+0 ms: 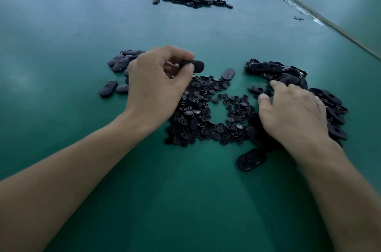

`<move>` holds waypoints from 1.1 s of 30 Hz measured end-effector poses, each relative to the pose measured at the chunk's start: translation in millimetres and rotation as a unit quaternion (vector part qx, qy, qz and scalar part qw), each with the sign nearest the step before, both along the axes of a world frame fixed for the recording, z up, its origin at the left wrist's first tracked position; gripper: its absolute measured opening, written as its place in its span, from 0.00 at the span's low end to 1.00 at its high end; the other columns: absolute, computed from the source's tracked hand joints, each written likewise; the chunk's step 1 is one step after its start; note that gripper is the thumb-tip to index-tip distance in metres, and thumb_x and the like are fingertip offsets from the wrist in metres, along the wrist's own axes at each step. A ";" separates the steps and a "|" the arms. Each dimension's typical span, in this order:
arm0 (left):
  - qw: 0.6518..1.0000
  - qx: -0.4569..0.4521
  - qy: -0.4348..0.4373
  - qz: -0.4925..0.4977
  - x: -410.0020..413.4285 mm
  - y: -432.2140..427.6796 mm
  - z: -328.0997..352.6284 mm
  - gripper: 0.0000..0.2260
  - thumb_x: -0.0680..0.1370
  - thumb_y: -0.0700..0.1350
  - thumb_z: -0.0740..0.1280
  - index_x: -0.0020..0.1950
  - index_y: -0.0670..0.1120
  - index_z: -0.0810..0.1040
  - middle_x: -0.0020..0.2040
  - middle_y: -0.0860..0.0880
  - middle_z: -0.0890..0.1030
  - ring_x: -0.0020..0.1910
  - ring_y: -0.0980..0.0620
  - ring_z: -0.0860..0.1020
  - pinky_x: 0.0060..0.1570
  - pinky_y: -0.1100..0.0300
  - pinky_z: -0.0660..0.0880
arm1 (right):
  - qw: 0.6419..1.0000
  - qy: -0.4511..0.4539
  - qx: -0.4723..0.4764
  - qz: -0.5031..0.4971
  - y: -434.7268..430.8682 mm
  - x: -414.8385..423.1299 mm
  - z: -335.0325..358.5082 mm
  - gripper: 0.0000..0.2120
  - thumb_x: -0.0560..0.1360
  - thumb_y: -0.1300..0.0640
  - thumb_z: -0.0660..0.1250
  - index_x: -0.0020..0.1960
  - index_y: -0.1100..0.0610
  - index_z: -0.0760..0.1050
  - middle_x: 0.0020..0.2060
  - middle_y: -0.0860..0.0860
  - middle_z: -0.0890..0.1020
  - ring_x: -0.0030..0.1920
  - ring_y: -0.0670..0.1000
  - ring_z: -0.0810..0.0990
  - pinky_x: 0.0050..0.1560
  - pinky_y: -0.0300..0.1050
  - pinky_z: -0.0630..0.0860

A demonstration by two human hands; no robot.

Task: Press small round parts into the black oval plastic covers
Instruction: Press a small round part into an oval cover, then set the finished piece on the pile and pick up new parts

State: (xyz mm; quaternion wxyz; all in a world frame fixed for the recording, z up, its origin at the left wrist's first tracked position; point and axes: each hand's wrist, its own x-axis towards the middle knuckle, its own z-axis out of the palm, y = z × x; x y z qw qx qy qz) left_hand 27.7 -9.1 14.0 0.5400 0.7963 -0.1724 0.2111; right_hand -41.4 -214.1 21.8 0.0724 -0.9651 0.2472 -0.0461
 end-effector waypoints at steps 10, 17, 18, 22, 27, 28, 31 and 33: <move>0.991 0.059 0.032 0.114 15.9 16.5 2.3 0.05 0.71 0.54 0.72 0.39 0.64 0.78 0.32 0.70 0.79 0.33 0.65 0.77 0.46 0.55 0.81 | 0.993 -0.113 -0.028 0.003 0.2 -0.5 2.1 0.13 0.79 0.47 0.64 0.58 0.53 0.77 0.55 0.57 0.79 0.59 0.63 0.75 0.60 0.58 0.69; 0.983 0.093 0.053 0.150 23.2 23.4 -1.6 0.03 0.73 0.53 0.73 0.44 0.60 0.80 0.36 0.63 0.80 0.41 0.56 0.80 0.50 0.50 0.80 | 0.996 -0.075 -0.032 0.021 0.0 -0.8 0.4 0.18 0.81 0.46 0.61 0.68 0.47 0.75 0.63 0.59 0.73 0.65 0.63 0.69 0.63 0.58 0.68; 0.982 0.099 0.055 0.153 23.7 23.8 -2.5 0.03 0.73 0.53 0.73 0.45 0.60 0.81 0.38 0.61 0.81 0.44 0.54 0.80 0.52 0.49 0.80 | 0.996 -0.077 -0.036 0.025 0.1 -0.8 0.2 0.16 0.81 0.46 0.61 0.66 0.47 0.76 0.62 0.59 0.74 0.64 0.64 0.70 0.62 0.58 0.68; 0.978 0.119 0.050 0.162 26.4 25.5 -5.7 0.05 0.73 0.53 0.73 0.49 0.59 0.83 0.49 0.54 0.77 0.53 0.49 0.79 0.58 0.47 0.77 | 0.995 -0.089 -0.041 0.032 1.7 -1.0 -0.2 0.13 0.81 0.49 0.62 0.63 0.49 0.79 0.58 0.59 0.77 0.61 0.64 0.72 0.59 0.58 0.70; 0.976 0.132 0.041 0.171 27.3 26.2 -6.3 0.07 0.74 0.52 0.72 0.52 0.58 0.82 0.52 0.54 0.71 0.55 0.51 0.76 0.59 0.50 0.75 | 0.991 -0.113 -0.048 0.042 -0.7 0.6 -3.2 0.13 0.82 0.52 0.60 0.57 0.56 0.80 0.51 0.58 0.81 0.56 0.64 0.76 0.55 0.58 0.72; 0.975 0.137 0.034 0.169 26.6 25.6 -6.4 0.06 0.75 0.53 0.72 0.51 0.58 0.82 0.51 0.54 0.71 0.55 0.50 0.76 0.58 0.52 0.75 | 0.990 -0.123 -0.045 0.043 -1.3 0.9 -3.5 0.14 0.83 0.52 0.59 0.56 0.57 0.80 0.50 0.58 0.81 0.54 0.64 0.77 0.54 0.58 0.73; 0.979 0.144 0.001 0.143 22.5 21.4 -6.6 0.03 0.76 0.53 0.71 0.48 0.57 0.82 0.46 0.54 0.76 0.46 0.53 0.76 0.52 0.57 0.71 | 0.987 -0.156 -0.031 0.036 -3.2 3.3 -4.5 0.12 0.83 0.55 0.58 0.54 0.59 0.79 0.42 0.55 0.78 0.46 0.62 0.75 0.48 0.54 0.68; 0.987 0.118 -0.020 0.105 16.8 16.5 -4.3 0.01 0.76 0.53 0.71 0.45 0.57 0.81 0.40 0.56 0.79 0.36 0.59 0.74 0.45 0.59 0.73 | 0.981 -0.189 -0.010 0.032 -2.7 4.2 -3.5 0.11 0.84 0.56 0.58 0.53 0.60 0.77 0.34 0.51 0.71 0.40 0.58 0.69 0.44 0.51 0.65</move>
